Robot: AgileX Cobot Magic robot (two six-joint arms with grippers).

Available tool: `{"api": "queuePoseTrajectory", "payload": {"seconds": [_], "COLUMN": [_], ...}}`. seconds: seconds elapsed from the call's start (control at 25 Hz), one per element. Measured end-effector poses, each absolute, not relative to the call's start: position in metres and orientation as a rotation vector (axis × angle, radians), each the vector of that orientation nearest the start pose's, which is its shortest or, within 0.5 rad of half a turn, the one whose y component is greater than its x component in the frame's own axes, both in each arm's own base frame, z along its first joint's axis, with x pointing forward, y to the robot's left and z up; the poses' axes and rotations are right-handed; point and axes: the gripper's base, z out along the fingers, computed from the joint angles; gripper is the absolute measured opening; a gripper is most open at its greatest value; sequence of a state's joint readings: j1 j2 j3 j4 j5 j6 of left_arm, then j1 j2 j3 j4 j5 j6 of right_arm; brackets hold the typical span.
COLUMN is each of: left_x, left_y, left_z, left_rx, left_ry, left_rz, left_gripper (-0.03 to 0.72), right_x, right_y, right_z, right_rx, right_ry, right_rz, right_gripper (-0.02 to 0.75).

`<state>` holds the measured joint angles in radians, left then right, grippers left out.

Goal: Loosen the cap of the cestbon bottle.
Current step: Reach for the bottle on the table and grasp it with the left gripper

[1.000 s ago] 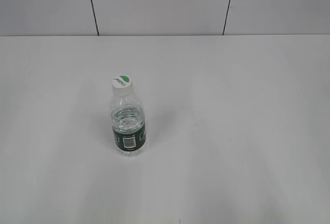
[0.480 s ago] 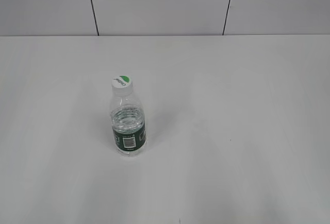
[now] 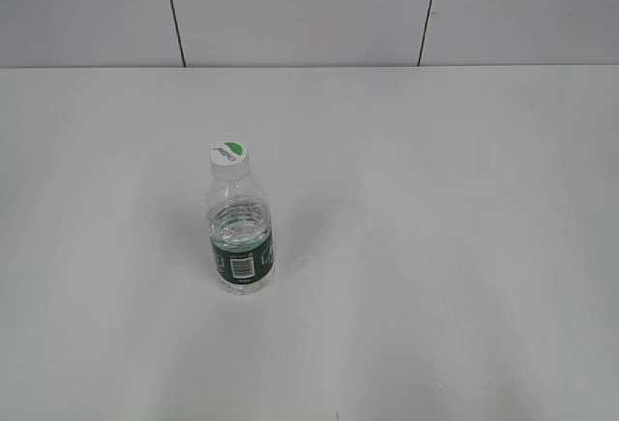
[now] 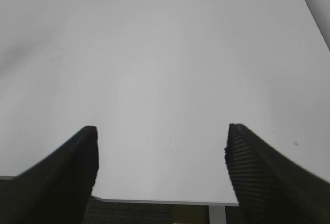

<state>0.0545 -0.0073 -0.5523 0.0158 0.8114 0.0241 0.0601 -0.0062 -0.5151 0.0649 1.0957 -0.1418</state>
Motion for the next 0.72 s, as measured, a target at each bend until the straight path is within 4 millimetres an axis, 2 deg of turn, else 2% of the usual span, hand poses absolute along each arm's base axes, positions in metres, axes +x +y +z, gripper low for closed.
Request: {"api": "queuePoseTrajectory", "payload": {"seconds": [0.16,0.32,0.72], "left_x": [-0.001,0.013,0.063], "left_y": [0.001,0.001,0.004], "left_z": [0.319,0.306,0.276], "left_rx": [-0.022,-0.02,-0.017], "left_ry": [1.618,1.606,1.615], "left_rz": [0.078,0.078,0.072], "left_gripper": [0.53,0.53,0.53], "right_x": [-0.009,-0.009,-0.009], "right_y": [0.005,0.005,0.005], "right_z": [0.279,0.279,0.279], "right_rx": [-0.212,-0.212,-0.212], "right_ry": [2.045,2.045,2.045], "right_rz": [0.027,0.027,0.027], "right_gripper": [0.588,0.587,0.587]}}
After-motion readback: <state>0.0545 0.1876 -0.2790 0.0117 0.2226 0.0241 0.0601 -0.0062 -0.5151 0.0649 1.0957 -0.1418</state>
